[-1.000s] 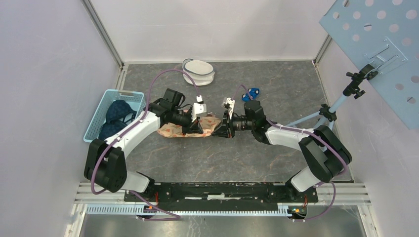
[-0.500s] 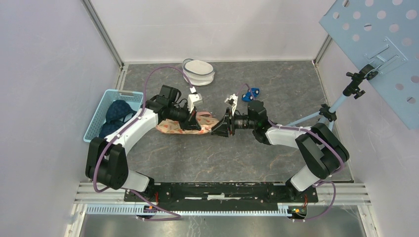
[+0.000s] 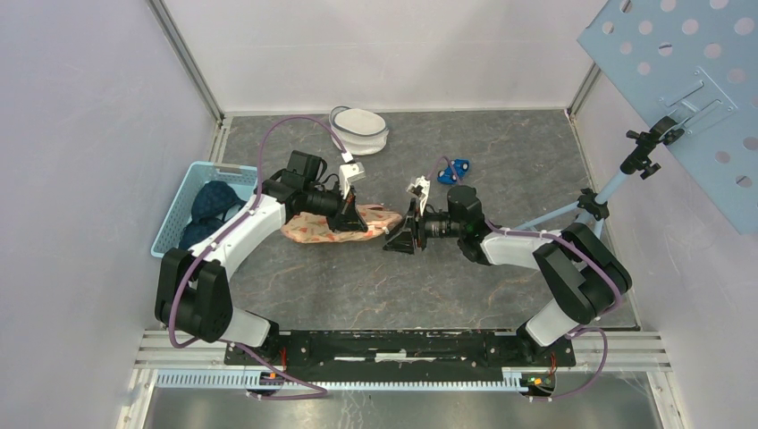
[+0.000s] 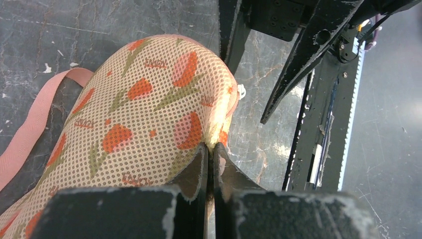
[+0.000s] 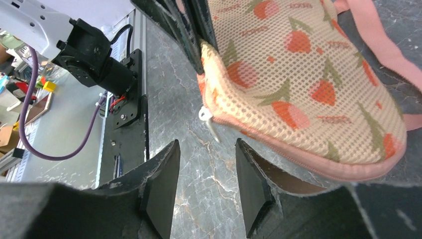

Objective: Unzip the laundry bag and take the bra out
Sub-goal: Unzip the laundry bag at the center of the board.

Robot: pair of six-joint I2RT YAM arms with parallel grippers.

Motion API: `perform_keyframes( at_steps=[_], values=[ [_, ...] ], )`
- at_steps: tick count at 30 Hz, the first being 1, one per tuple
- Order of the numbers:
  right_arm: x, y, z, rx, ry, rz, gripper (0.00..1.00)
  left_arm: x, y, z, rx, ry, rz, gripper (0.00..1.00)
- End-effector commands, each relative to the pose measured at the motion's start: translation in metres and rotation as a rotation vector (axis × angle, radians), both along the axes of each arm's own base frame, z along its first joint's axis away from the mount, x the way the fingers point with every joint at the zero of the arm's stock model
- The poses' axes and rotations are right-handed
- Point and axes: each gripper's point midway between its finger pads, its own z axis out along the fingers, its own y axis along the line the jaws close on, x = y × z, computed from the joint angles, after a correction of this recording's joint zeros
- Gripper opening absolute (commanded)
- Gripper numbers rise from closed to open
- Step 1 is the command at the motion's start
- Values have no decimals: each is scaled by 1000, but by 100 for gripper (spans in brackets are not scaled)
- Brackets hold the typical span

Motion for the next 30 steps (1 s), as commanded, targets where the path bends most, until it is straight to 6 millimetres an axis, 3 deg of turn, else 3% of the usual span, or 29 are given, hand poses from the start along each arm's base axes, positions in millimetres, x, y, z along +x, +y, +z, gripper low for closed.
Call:
perform_keyframes(
  at_steps=[1, 8, 20, 26, 30],
  values=[
    [18, 7, 22, 35, -121, -12, 52, -3, -7, 23, -70, -20, -40, 2],
    [21, 12, 40, 81, -145, -6, 52, -6, -6, 19, -69, -12, -54, 2],
    [18, 11, 46, 82, -147, 3, 33, -6, -3, 13, -44, -26, -56, 2],
    [19, 10, 51, 84, -152, -4, 32, -9, 1, 4, -19, -23, -66, 2],
    [18, 11, 50, 84, -143, 4, 22, -8, 1, 2, -11, -25, -64, 2]
  ],
)
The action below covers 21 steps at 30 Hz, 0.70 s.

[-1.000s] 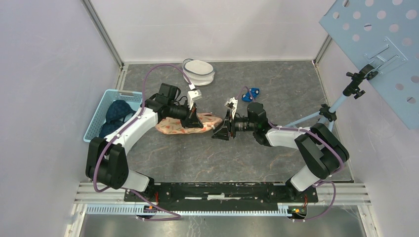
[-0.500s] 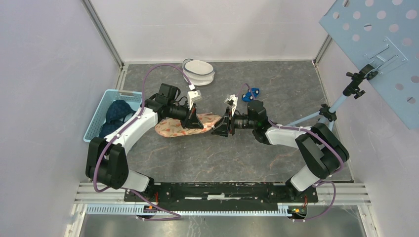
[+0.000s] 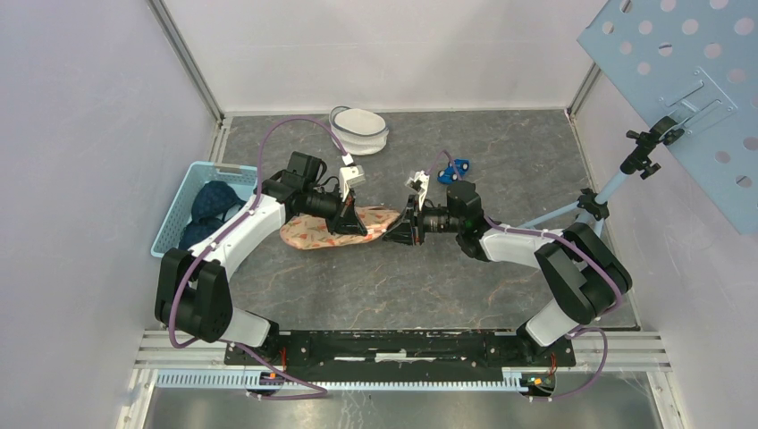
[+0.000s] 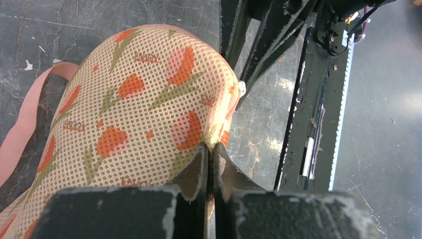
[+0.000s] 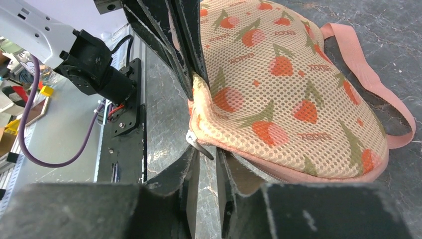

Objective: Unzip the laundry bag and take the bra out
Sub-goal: Unzip the laundry bag at the center of the board.

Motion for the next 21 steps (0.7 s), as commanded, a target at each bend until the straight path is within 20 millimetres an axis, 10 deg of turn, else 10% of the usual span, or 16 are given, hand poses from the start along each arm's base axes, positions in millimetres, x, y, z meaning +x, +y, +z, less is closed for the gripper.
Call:
perform_keyframes(
  at_steps=[1, 5, 21],
  values=[
    [7, 5, 35, 65, -97, 11, 18, 3, 1, 2, 3, -47, -23, 2],
    [4, 4, 31, 58, -89, 17, 0, 10, 3, 2, 17, -62, 1, 2],
    [0, -1, 7, 3, -44, 15, 0, 13, 11, -12, 72, -131, -1, 2]
  ],
)
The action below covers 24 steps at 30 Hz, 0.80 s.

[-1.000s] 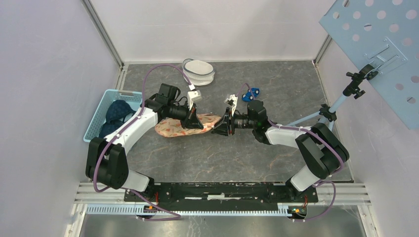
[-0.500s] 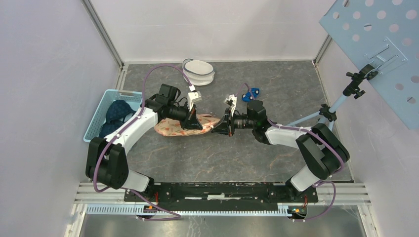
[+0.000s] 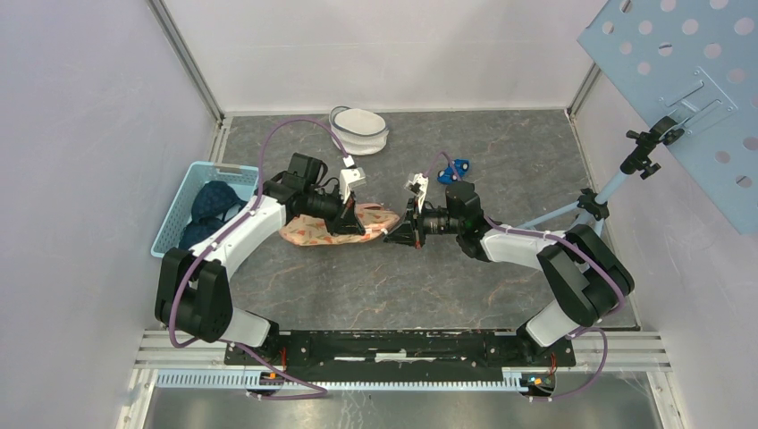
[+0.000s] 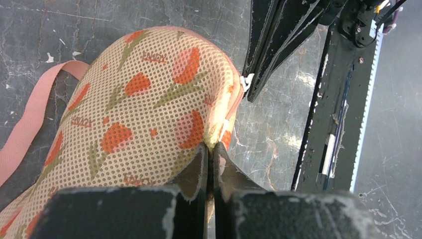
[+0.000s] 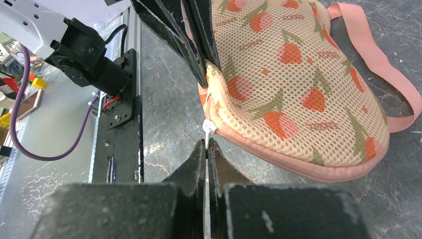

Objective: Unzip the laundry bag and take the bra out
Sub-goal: Unzip the laundry bag at the center of the board.

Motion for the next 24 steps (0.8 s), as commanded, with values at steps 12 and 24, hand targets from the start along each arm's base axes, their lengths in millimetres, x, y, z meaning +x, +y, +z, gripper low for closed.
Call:
perform_keyframes(
  at_steps=[12, 24],
  values=[
    [1, 12, 17, 59, -19, 26, 8, -2, 2, -5, 27, -83, -50, 2],
    [7, 16, 18, 64, -7, 15, 13, -5, 0, -5, 24, -80, -58, 2]
  ],
)
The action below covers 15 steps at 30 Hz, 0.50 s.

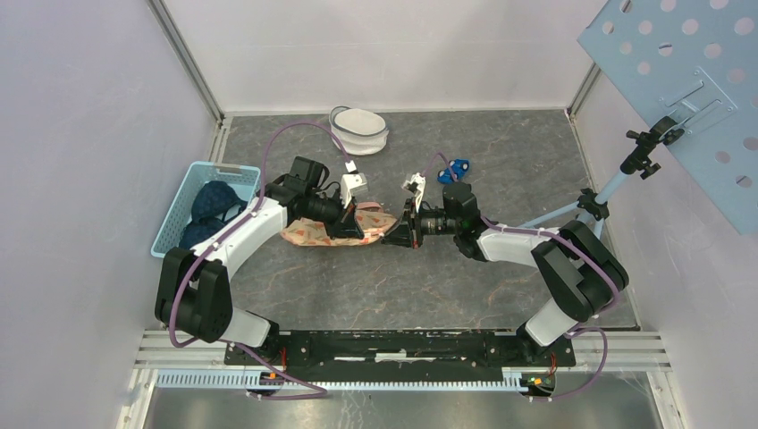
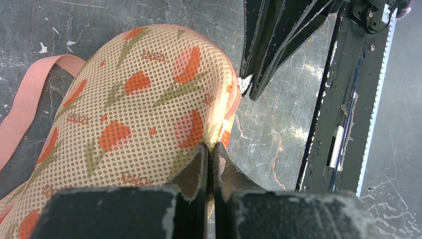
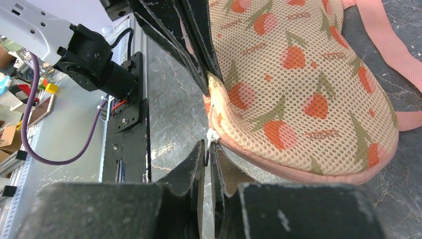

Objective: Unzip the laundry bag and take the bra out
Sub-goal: Unzip the laundry bag at the center of the board.

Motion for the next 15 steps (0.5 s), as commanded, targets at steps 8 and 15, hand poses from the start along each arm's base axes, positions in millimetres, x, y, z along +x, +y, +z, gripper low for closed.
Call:
perform_keyframes(
  at_steps=[8, 15],
  values=[
    [12, 10, 22, 59, -60, -1, 0, 1, -4, 10, -15, -58, -29, 2],
    [14, -4, -5, -49, -59, -24, 0, 2, 11, -10, 87, -93, -46, 2]
  ],
)
